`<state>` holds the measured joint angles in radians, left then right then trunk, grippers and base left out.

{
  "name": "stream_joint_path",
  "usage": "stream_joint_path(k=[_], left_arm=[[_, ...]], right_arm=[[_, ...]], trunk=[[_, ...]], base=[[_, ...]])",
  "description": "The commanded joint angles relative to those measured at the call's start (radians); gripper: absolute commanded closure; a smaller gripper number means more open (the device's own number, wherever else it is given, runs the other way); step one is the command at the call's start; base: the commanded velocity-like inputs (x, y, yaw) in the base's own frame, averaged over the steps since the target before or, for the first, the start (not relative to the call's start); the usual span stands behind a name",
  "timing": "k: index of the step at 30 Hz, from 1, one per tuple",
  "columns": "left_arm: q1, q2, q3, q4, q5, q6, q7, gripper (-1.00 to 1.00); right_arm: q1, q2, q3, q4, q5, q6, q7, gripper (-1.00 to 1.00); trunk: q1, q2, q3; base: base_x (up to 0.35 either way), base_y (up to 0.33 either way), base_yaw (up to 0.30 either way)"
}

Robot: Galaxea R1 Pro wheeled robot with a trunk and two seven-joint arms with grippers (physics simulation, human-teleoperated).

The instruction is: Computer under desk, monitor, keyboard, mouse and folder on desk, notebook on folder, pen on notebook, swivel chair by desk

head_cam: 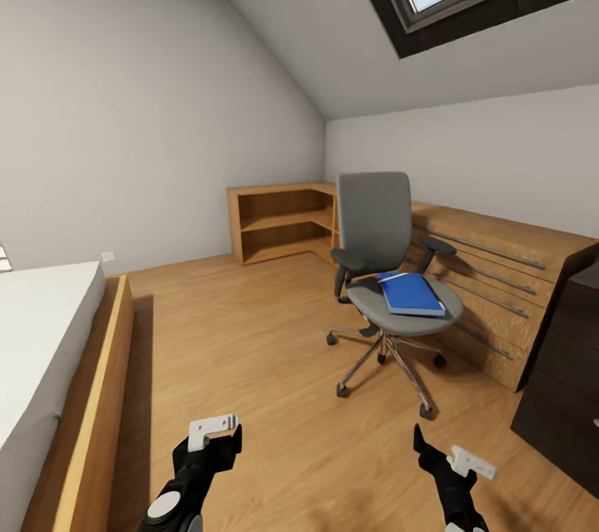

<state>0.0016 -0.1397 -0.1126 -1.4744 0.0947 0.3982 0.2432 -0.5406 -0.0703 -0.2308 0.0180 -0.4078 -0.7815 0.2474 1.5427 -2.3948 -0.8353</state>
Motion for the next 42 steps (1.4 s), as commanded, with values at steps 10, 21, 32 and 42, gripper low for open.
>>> stream_joint_path(k=[10,21,32,42], left_arm=[[0.000,-0.001,-0.004,-0.001,0.010,0.004,0.007,-1.00],[0.000,0.000,-0.003,-0.001,0.008,0.004,0.008,-1.00],[0.000,0.000,-0.002,-0.001,0.009,0.004,0.008,-1.00],[0.000,0.001,-0.001,0.033,0.011,0.004,0.007,-1.00]], right_arm=[[-0.001,0.000,-0.004,0.003,-0.007,-0.001,0.010,-1.00],[-0.001,0.001,-0.004,0.003,-0.006,-0.001,0.010,-1.00],[-0.001,0.009,-0.003,0.003,-0.006,-0.001,0.010,-1.00],[-0.001,0.016,-0.002,0.003,-0.001,0.001,0.011,-1.00]], trunk=[[-0.039,0.070,0.031],[-0.081,0.147,0.065],[-0.123,0.224,0.099],[-0.161,0.294,0.131]], base=[[-0.114,0.000,-0.179],[-0.087,0.000,-0.288],[-0.003,0.000,-0.296],[0.000,0.000,-0.296]])
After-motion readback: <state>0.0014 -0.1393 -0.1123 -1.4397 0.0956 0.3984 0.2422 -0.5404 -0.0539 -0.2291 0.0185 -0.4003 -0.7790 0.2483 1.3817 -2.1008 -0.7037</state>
